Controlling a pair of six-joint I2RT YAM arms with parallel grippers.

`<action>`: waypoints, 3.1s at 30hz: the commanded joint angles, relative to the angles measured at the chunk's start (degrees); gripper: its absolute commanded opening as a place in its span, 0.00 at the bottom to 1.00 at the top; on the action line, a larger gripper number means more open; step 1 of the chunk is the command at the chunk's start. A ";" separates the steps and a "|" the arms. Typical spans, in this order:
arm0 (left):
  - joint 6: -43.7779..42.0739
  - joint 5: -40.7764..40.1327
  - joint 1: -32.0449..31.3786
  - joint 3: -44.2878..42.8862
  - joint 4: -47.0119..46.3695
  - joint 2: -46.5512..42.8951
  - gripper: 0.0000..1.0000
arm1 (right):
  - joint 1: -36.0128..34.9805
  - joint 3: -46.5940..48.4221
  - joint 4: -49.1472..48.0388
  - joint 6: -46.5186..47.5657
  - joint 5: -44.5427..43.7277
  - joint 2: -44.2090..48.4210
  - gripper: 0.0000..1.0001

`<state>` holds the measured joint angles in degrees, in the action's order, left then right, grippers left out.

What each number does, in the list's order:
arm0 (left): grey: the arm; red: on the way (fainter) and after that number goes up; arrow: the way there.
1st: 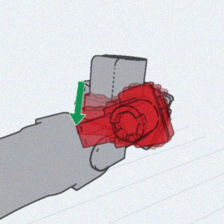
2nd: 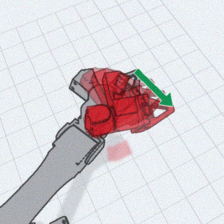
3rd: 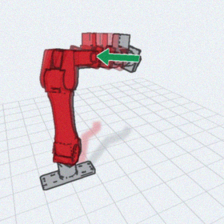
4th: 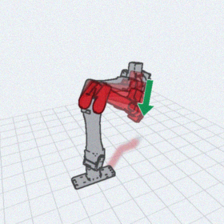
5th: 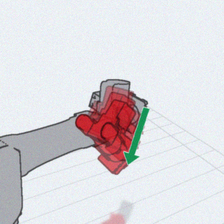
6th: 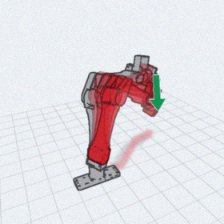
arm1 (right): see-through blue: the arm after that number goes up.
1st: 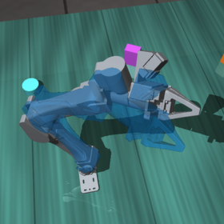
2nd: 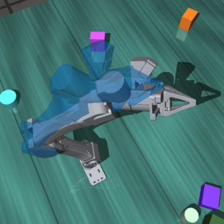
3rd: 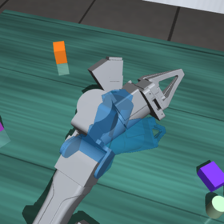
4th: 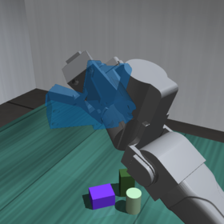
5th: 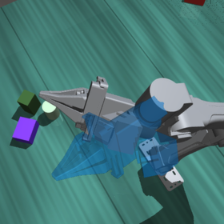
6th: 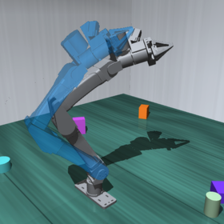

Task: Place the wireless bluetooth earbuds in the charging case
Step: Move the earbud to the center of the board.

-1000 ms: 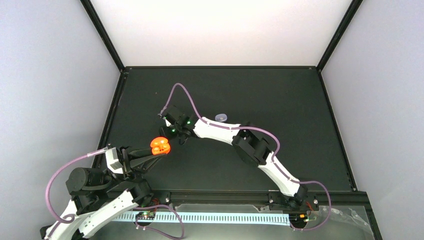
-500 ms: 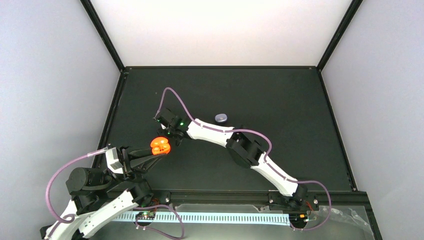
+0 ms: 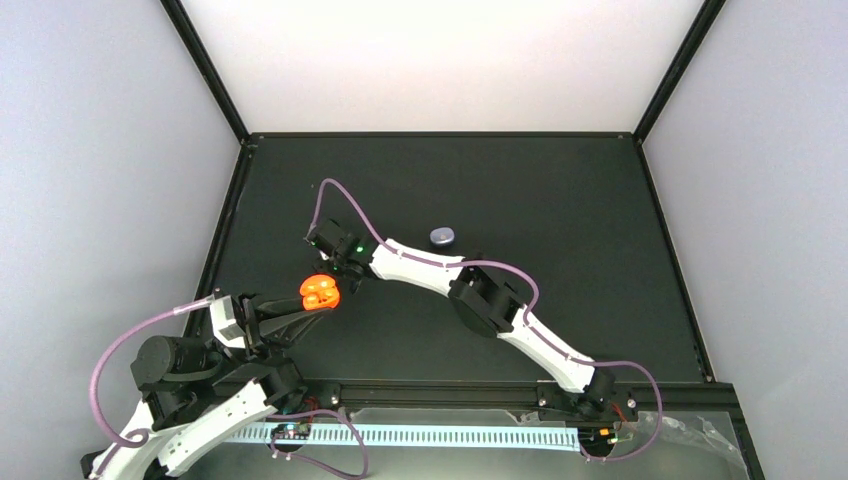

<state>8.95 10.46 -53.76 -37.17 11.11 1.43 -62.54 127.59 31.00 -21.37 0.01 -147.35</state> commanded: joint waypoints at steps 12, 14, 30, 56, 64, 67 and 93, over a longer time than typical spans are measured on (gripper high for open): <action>-0.60 -0.27 -0.39 -0.97 0.18 -0.63 0.02 | -1.41 -3.68 1.36 1.72 -2.04 1.36 0.24; -0.52 -0.29 -0.38 -0.98 0.14 -0.64 0.02 | -1.57 -4.20 1.51 2.05 -2.64 1.66 0.23; -0.18 0.00 -0.38 -0.64 -0.03 -1.25 0.02 | -2.50 -8.37 1.17 2.65 -5.41 4.33 0.11; -0.07 0.44 -0.39 -0.34 -0.12 -1.52 0.01 | -1.52 -24.81 -9.22 -1.53 -7.19 18.06 0.01; -0.32 0.04 -0.37 -0.20 0.51 -2.09 0.02 | 1.77 -54.06 -15.50 -4.35 -10.06 38.26 0.01; -0.51 0.67 -0.34 0.10 0.17 -1.53 0.02 | 1.99 -63.16 -14.17 -5.26 -10.99 44.91 0.01; 0.78 3.14 -0.38 4.20 -3.73 0.85 0.01 | 3.90 -75.04 -5.89 -7.86 -12.04 51.86 0.18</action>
<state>9.04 12.78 -53.76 -33.04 8.93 2.02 -59.05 50.78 23.77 -29.02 -10.41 -94.65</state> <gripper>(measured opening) 0.172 0.169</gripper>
